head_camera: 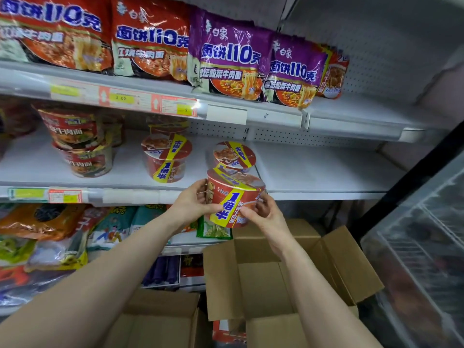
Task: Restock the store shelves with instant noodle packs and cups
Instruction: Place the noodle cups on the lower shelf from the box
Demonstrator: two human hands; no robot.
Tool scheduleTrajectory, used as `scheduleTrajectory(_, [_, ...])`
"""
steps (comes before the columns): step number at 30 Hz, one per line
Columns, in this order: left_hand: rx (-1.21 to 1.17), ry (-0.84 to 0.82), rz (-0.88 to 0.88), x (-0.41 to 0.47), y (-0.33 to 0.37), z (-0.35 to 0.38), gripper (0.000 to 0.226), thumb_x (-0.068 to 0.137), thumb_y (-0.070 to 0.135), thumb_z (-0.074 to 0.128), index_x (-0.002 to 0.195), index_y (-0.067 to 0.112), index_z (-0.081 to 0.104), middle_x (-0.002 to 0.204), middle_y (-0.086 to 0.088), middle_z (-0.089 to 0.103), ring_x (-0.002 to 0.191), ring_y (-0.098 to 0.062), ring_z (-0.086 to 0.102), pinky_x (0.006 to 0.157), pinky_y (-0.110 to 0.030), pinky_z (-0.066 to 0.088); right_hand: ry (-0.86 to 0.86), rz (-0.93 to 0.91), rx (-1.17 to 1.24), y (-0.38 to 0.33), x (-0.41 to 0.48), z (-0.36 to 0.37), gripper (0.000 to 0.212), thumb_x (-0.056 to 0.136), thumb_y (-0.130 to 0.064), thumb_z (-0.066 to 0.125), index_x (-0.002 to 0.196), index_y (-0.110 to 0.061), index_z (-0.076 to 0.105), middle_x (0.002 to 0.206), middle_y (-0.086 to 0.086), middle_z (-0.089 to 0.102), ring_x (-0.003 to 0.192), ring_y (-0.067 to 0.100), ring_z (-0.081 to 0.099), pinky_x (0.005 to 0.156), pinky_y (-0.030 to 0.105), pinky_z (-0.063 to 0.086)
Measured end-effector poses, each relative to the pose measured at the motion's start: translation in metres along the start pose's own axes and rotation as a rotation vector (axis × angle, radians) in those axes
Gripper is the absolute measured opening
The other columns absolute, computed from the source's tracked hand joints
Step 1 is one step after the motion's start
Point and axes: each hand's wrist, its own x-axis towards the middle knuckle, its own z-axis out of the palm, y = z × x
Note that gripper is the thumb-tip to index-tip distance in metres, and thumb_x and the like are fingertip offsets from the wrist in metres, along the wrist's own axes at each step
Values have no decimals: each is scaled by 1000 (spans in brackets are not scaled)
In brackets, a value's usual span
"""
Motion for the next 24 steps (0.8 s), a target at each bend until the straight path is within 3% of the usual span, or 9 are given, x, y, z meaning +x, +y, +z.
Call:
scheduleTrajectory(3, [17,-5,0,13,-12,8,82,73,11,84,143,15,42,129,-2,63,116,-16,62,100,-42,52,-13,1,-9,9,13,-8,77,73,-29,85,139,-27,45,130,-7,62,117,4,59,71,12,52])
scheduleTrajectory(7, [50,17,30,26,-26,17,67,76,11,82,133,22,48,121,2,66,109,-9,64,96,-36,54,-24,-9,-15,23,30,-13,72,77,-22,83,139,-25,46,129,-6,62,110,-2,60,67,8,51])
scheduleTrajectory(12, [126,106,83,39,-33,19,78,73,19,85,140,24,46,133,1,55,119,-12,57,97,-32,51,-39,-22,-21,35,48,-13,68,78,-25,83,137,-27,50,127,-7,65,116,4,61,76,12,53])
scheduleTrajectory(17, [170,150,109,48,-32,22,81,74,18,84,144,21,43,135,2,49,118,-10,53,89,-19,47,-50,-30,-10,35,55,-16,62,82,-22,79,136,-28,50,119,-13,65,98,-13,62,67,6,50])
scheduleTrajectory(24, [176,172,70,63,-27,19,88,74,25,83,148,20,37,145,-3,45,130,-18,50,104,-38,47,-60,-25,-22,27,71,-16,61,84,-28,77,139,-30,48,123,-11,63,92,-16,62,64,4,49])
